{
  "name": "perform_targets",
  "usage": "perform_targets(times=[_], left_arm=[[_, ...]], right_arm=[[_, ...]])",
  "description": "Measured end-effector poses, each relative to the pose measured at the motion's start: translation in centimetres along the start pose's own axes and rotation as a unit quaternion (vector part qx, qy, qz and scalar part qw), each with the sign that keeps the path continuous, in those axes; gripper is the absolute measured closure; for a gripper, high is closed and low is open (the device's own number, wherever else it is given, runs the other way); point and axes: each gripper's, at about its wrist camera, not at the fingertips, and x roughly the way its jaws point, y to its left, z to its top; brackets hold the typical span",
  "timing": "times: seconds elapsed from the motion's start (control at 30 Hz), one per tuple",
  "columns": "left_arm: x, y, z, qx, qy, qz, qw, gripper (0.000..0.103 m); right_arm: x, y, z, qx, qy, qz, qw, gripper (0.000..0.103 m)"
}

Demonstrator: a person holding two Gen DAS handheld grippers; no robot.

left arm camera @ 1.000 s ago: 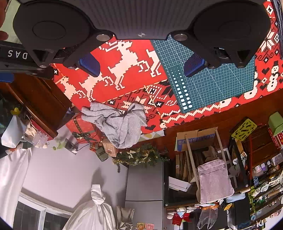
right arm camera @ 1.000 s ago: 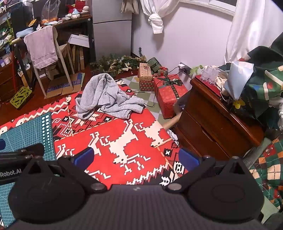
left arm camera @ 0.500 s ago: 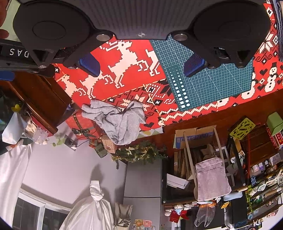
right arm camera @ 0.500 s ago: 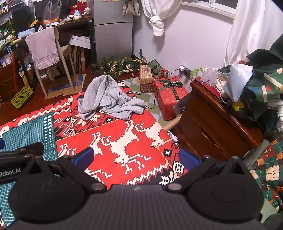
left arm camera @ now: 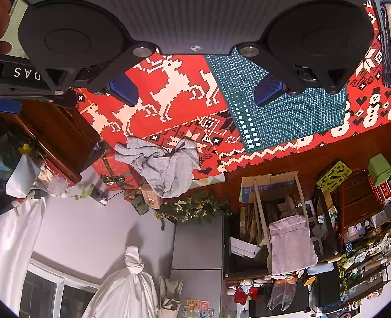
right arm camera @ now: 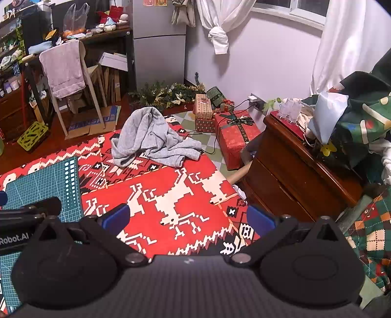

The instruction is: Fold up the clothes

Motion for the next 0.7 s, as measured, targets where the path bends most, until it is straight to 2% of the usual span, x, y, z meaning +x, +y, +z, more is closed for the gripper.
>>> perform_targets(times=[0.23,0.4,0.63,0.7], left_arm=[[0.1,0.0,-0.1,-0.001,-0.002,0.001,1.0000,0.001],[0.6,-0.1,-0.4,0.001,-0.009,0.011,0.9999,0.001],[2.6,1.3,-0.5,-0.040,-0.007,-0.006,0.9992,0.001],[3.3,1.9,-0.4,-0.052,-0.007,0.000,0.9986,0.001]], right_arm=[[0.3,-0.3,-0.1,0.007,0.000,0.005,1.000,0.000],[0.8,0.4,-0.3,-0.014,-0.010,-0.002,1.000,0.000],[2.9,0.7,0.0,-0.003,0.000,0.015,1.000,0.000],[3.8,1.3,0.0,-0.014,-0.002,0.003,1.000,0.000]])
